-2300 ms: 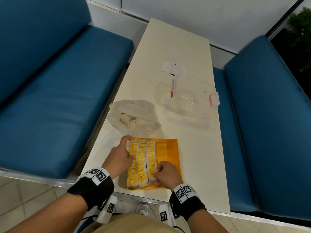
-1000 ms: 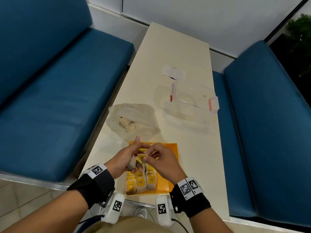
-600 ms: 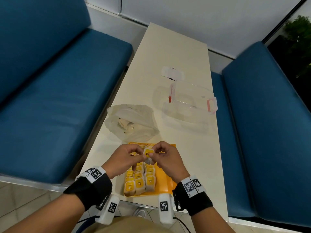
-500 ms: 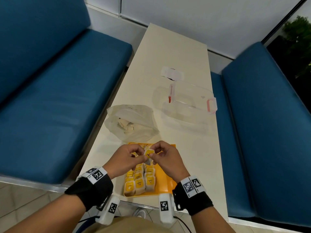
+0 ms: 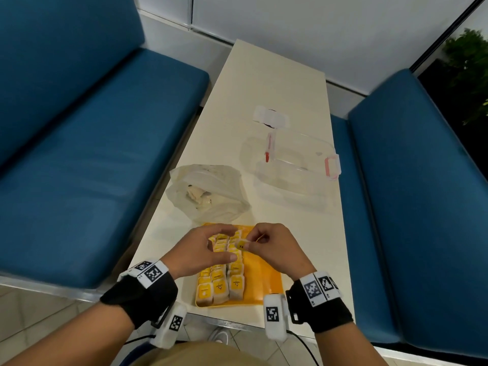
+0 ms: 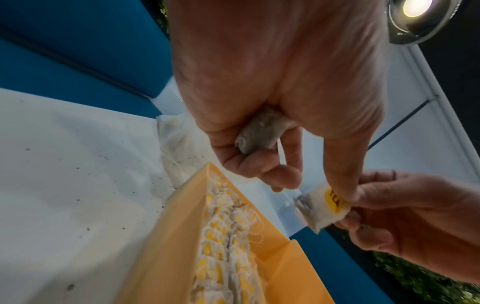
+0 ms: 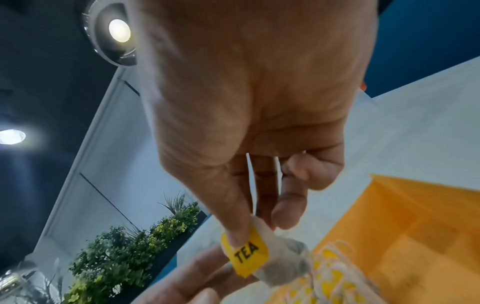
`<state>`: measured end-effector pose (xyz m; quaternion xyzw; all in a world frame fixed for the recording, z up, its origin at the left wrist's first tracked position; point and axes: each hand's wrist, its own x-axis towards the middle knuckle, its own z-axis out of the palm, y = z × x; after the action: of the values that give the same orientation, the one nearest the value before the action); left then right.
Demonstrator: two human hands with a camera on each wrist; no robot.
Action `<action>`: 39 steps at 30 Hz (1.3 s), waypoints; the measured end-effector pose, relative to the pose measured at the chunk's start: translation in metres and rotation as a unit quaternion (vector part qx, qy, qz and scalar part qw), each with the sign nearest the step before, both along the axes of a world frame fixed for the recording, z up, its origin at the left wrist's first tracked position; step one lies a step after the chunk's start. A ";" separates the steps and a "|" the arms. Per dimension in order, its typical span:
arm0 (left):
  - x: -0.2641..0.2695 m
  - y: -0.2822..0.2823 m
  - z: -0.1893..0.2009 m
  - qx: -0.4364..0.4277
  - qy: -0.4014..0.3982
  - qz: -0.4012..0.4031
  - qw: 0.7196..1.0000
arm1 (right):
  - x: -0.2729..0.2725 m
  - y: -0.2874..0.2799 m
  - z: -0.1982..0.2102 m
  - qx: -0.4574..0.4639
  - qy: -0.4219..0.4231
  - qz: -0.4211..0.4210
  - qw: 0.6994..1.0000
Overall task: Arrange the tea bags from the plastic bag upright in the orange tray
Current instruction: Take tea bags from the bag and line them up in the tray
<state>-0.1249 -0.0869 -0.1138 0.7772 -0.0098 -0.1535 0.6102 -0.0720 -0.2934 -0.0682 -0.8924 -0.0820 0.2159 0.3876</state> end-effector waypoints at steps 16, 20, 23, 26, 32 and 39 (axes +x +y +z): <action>-0.007 -0.004 -0.014 0.089 0.011 0.013 0.996 | -0.019 -0.003 -0.017 0.132 0.087 -0.054 0.986; -0.013 0.008 -0.023 0.208 0.039 0.021 0.977 | -0.024 -0.012 -0.042 0.017 0.131 0.011 0.991; -0.016 0.010 -0.029 0.234 0.063 0.019 0.970 | -0.033 -0.013 -0.059 -0.052 0.152 0.053 0.986; -0.017 0.010 -0.032 0.232 0.071 0.029 0.970 | -0.039 -0.009 -0.069 -0.089 0.172 0.069 0.979; -0.017 0.010 -0.033 0.231 0.075 0.035 0.969 | -0.050 0.001 -0.081 -0.137 0.158 0.065 0.976; -0.018 0.013 -0.036 0.226 0.072 0.025 0.971 | -0.054 0.002 -0.084 -0.173 0.130 0.052 0.975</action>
<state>-0.1434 -0.0742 -0.1500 0.8820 0.0884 -0.1916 0.4214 -0.1256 -0.2917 -0.1524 -0.9048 -0.0388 0.3609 0.2227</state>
